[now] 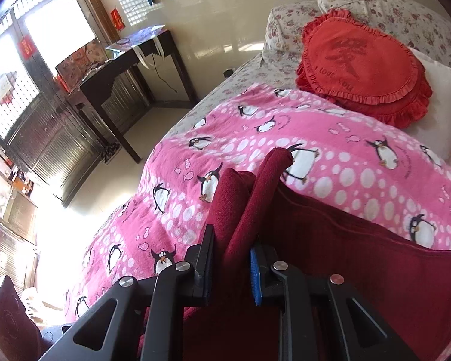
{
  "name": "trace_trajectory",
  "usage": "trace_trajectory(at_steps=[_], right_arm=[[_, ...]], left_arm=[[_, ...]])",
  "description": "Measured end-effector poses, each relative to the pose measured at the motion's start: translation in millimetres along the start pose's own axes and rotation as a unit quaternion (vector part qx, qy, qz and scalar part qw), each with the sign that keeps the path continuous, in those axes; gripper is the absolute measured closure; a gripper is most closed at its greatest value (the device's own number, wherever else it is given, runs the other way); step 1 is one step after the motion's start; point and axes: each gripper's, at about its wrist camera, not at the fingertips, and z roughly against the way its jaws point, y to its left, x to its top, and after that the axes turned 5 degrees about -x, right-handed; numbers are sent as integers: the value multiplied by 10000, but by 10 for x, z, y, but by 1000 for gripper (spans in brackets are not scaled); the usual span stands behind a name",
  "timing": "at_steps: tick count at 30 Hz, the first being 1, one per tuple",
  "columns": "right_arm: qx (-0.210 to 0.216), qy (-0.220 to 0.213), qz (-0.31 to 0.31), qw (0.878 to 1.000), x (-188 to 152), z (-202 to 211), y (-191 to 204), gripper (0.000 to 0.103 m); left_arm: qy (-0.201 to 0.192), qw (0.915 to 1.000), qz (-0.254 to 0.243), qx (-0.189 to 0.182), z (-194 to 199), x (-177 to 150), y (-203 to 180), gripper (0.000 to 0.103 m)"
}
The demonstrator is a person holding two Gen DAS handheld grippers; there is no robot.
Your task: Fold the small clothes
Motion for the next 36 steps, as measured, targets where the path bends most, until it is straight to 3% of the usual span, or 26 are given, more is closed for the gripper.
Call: trace_trajectory(at_steps=[6,11,16,20,23,24,26,27,29,32,36], right_arm=[[-365,-398,-95,9985,-231,624,-482,88],[-537,-542,-618,9952,-612,1032,-1089,89],[-838,-428,-1245,9877,-1055,1057,-1657,89],[-1139,-187,-1461,9825,-1240,857,-1868,89],[-1054,-196,-1637,9807,-1275,845,-1922,88],[-1024,-192,-1682,9802,-1257,885,-1898,86],[-1119,-270,-1715,9784,-1265,1050,-1834,70],[-1156,-351,-1650,9789,-1252,1137,-1767,70],[-1041,-510,-1508,9817,-1275,1343,-1621,70],[-617,-568,-1127,9901,-1313,1489,-1302,70],[-207,-227,-569,9979,-1415,1307,-873,70]], left_arm=[[194,9974,-540,-437,-157,-56,-719,81],[541,9916,-986,-639,-474,-229,-1277,81],[994,9859,-1203,-607,-902,-459,-1640,81],[1213,9825,-1350,-422,-1110,-534,-1769,80],[1355,9816,-1278,-428,-1012,-473,-1773,74],[1388,9808,-1268,-513,-921,-453,-1760,68],[1338,9809,-1245,-659,-692,-458,-1665,53],[1257,9821,-1218,-693,-567,-472,-1596,44],[1079,9847,-1209,-645,-390,-485,-1443,41],[908,9866,-1332,-251,-280,-484,-1266,41],[957,9862,-1264,478,-333,-564,-1025,41]])
